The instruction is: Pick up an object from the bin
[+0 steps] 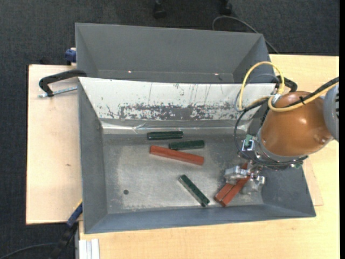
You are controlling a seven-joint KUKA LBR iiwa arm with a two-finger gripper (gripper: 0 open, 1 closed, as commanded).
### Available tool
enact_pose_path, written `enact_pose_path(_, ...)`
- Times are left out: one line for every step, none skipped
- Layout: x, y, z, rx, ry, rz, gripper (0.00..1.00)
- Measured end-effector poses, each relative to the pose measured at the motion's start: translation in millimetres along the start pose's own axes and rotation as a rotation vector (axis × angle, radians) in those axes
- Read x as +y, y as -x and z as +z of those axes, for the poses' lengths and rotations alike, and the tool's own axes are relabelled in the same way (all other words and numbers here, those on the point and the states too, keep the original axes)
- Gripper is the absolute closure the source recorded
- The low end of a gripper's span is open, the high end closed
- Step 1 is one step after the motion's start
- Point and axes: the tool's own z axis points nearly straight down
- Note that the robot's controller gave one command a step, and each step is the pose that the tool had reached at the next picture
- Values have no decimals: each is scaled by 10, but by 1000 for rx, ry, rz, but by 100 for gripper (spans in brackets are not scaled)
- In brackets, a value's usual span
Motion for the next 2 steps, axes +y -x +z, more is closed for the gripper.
enact_pose_path(-19,20,-306,3,4,3,100)
enact_pose_path(-34,39,-608,3,4,6,100)
